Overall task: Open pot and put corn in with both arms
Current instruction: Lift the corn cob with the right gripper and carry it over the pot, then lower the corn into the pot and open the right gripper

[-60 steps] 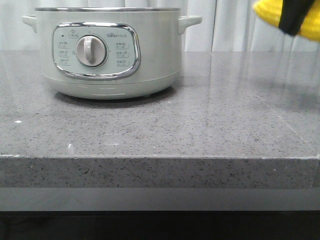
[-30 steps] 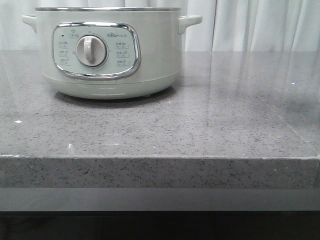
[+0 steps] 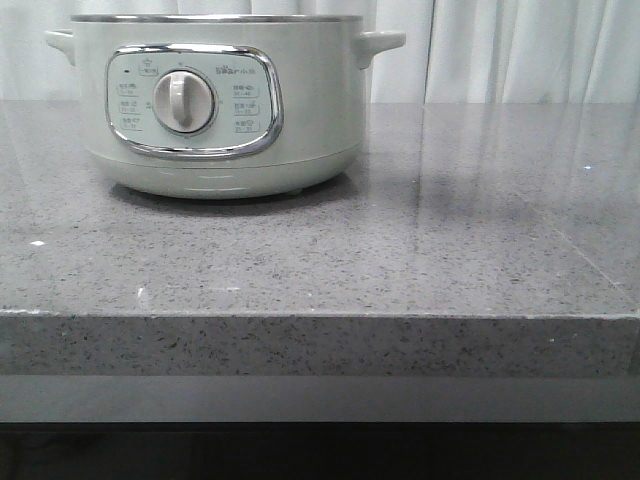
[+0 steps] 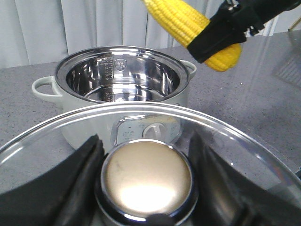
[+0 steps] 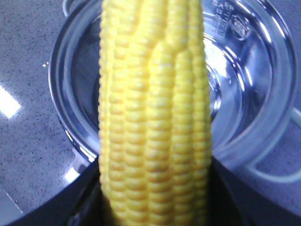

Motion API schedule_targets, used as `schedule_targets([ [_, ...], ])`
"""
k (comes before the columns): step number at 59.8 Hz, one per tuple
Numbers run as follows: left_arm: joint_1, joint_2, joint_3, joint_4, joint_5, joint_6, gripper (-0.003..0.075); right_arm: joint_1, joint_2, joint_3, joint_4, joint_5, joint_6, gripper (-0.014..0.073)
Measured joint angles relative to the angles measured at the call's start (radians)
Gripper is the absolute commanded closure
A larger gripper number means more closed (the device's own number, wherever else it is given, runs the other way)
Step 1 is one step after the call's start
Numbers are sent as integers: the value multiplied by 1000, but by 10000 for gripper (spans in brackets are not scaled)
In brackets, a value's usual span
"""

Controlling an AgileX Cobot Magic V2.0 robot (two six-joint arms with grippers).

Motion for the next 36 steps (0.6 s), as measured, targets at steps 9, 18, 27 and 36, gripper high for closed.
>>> schedule_targets([
  [9, 0, 0, 0, 0, 0, 0, 501, 11, 114, -131, 2, 6, -8, 295],
  [18, 0, 0, 0, 0, 0, 0, 501, 11, 217, -233, 0, 8, -30, 295],
  [27, 0, 0, 0, 0, 0, 0, 501, 11, 295, -282, -17, 10, -39, 295],
  [36, 0, 0, 0, 0, 0, 0, 501, 11, 350, -308, -30, 14, -43, 295],
])
